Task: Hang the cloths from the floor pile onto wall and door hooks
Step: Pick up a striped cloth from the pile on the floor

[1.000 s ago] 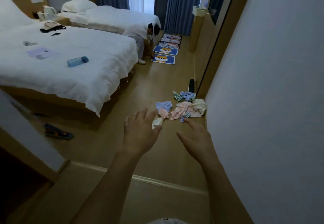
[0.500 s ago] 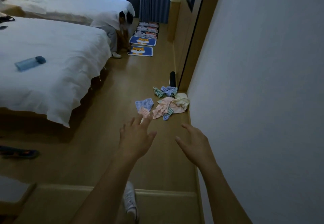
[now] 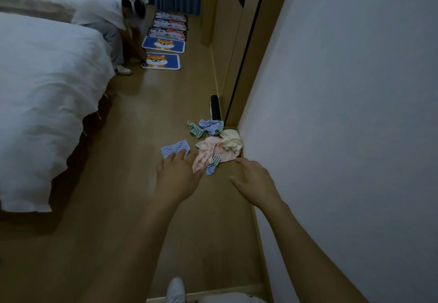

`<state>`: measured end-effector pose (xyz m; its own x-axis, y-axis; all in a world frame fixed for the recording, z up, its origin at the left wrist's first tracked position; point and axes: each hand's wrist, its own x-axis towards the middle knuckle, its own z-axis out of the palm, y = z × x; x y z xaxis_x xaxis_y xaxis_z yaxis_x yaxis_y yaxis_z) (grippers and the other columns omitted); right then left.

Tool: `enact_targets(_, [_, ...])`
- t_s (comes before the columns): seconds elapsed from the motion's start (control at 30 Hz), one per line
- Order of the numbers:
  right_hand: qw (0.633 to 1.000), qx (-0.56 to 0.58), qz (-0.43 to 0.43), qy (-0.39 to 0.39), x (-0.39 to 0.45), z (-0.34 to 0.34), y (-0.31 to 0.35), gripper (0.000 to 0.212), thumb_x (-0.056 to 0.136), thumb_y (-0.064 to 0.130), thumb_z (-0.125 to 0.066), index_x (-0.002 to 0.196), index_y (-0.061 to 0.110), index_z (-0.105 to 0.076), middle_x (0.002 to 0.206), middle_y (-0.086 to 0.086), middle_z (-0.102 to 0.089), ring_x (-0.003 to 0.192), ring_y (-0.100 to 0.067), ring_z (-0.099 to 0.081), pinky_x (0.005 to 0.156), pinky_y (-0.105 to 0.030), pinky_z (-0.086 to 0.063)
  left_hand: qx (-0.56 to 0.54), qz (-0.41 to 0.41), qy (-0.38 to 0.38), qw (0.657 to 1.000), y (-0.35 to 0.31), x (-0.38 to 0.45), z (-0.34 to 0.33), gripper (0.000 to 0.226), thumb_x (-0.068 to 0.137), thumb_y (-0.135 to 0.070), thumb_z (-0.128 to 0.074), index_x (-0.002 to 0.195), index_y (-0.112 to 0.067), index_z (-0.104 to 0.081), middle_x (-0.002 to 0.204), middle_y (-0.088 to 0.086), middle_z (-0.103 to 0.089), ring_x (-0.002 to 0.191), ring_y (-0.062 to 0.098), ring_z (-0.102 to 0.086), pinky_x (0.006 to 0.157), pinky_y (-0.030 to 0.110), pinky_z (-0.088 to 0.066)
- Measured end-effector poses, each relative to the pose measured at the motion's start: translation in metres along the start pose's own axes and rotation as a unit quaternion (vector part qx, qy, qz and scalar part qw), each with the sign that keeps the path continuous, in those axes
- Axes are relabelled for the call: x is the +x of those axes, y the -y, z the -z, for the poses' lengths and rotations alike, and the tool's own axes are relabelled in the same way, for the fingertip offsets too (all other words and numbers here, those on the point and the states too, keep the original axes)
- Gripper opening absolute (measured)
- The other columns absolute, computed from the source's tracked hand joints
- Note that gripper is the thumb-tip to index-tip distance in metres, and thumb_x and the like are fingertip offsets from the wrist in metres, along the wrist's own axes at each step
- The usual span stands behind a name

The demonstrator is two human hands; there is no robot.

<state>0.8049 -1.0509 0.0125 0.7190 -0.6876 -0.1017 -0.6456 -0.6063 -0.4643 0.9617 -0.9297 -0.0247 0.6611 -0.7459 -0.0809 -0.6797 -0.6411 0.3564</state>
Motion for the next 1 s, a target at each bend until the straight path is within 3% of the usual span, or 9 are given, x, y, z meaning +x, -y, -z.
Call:
enact_targets(0.23, [1.0,0.013,-0.013,0.004,0.074,0.0,-0.006,0.039,0.09,0.03,-0.061,0.126,0.016,-0.057,0.121,-0.01,-0.06,0.112,-0.027,-0.055,0.089,-0.035,-0.046,-0.013,-0.004,0.037,0.999,0.012,0.08,-0.006,0.057,0.097,-0.051,-0.043,0.149,-0.034,-0.029,0.157,0.003,-0.028,0.145,0.026,-0.021,0.115,0.053,-0.021])
enact_targets(0.4, [1.0,0.01,-0.004,0.005,0.138,-0.002,-0.03,0.052,0.089,0.034,-0.062,0.138,0.022,-0.048,0.134,-0.007,-0.054,0.121,-0.024,-0.05,0.097,-0.031,-0.041,-0.002,-0.001,0.042,0.999,0.008,0.132,-0.015,0.058,0.096,-0.05,-0.045,0.149,-0.034,-0.03,0.156,0.004,-0.029,0.143,0.026,-0.026,0.115,0.052,-0.021])
enact_targets(0.53, [1.0,-0.001,0.011,0.016,0.215,-0.012,-0.054,0.051,0.088,0.034,-0.062,0.136,0.023,-0.049,0.129,-0.009,-0.056,0.116,-0.025,-0.052,0.091,-0.03,-0.043,0.017,0.014,0.037,0.999,0.002,0.189,-0.029,0.056,0.095,-0.049,-0.047,0.147,-0.032,-0.034,0.154,0.004,-0.033,0.14,0.026,-0.031,0.114,0.049,-0.024])
enact_targets(0.8, [0.992,-0.017,0.054,0.111,0.408,-0.037,-0.099,0.05,0.09,0.033,-0.059,0.136,0.019,-0.049,0.131,-0.011,-0.054,0.118,-0.026,-0.051,0.089,-0.03,-0.042,0.027,0.096,0.062,0.993,-0.013,0.344,-0.076,0.057,0.096,-0.048,-0.047,0.148,-0.031,-0.032,0.155,0.004,-0.031,0.141,0.027,-0.03,0.115,0.048,-0.022])
enact_targets(1.0, [0.979,-0.065,0.065,0.18,0.523,-0.058,-0.132,0.054,0.09,0.03,-0.057,0.14,0.016,-0.046,0.137,-0.013,-0.05,0.124,-0.029,-0.048,0.096,-0.035,-0.043,0.027,0.142,0.109,0.983,-0.013,0.441,-0.127,0.06,0.095,-0.048,-0.047,0.15,-0.03,-0.03,0.158,0.006,-0.027,0.141,0.029,-0.031,0.114,0.048,-0.024])
